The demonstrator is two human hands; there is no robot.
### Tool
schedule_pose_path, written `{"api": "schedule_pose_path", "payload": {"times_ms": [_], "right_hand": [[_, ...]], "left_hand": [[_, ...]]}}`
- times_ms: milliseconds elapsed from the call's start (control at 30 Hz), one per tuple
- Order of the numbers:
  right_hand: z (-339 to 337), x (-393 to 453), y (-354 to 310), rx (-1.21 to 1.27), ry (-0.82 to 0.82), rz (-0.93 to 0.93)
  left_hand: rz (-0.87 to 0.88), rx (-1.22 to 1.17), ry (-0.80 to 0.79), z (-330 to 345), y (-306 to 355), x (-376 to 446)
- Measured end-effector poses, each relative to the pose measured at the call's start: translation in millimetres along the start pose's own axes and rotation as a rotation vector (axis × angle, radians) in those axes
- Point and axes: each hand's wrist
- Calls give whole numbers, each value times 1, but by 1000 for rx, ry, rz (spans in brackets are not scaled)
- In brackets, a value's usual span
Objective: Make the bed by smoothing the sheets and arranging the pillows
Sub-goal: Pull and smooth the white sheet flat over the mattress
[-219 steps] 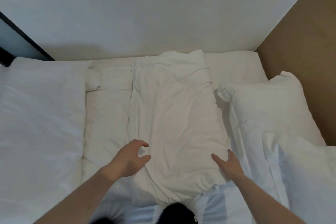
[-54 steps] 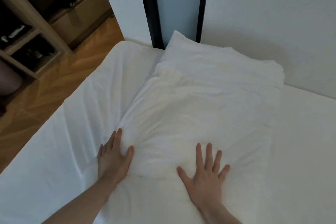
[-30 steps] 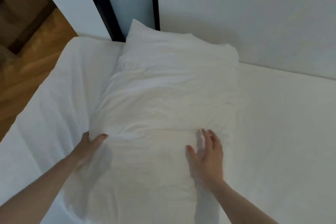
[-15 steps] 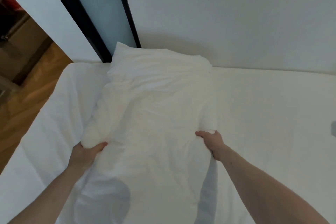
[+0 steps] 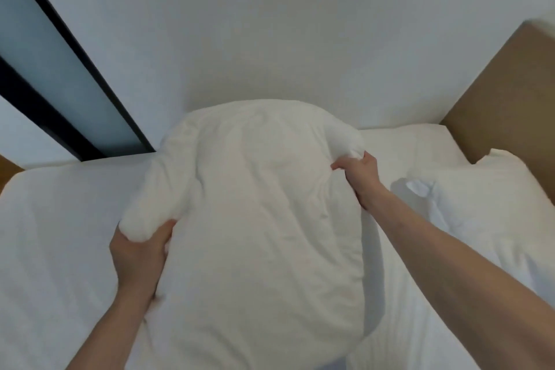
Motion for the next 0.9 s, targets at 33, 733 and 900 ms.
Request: {"api": "schedule_pose_path", "payload": {"times_ms": [33,733,900], "right_hand": [[-22,3,-10,-8,29,-23],[-383,53,175,-696,99,42],[-467,37,191,-883,360,-109]], "left_hand": [[-2,-11,-26,16,6,-13],[346,1180,-872,284,-16,-218],[445,1051,-930,345,20,-258]]}}
Point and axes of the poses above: each hand's wrist, its own x-axis towards the middle knuckle, its own z-axis out of the palm, y = z × x, and after that the axes turned 4 degrees about y, right-handed
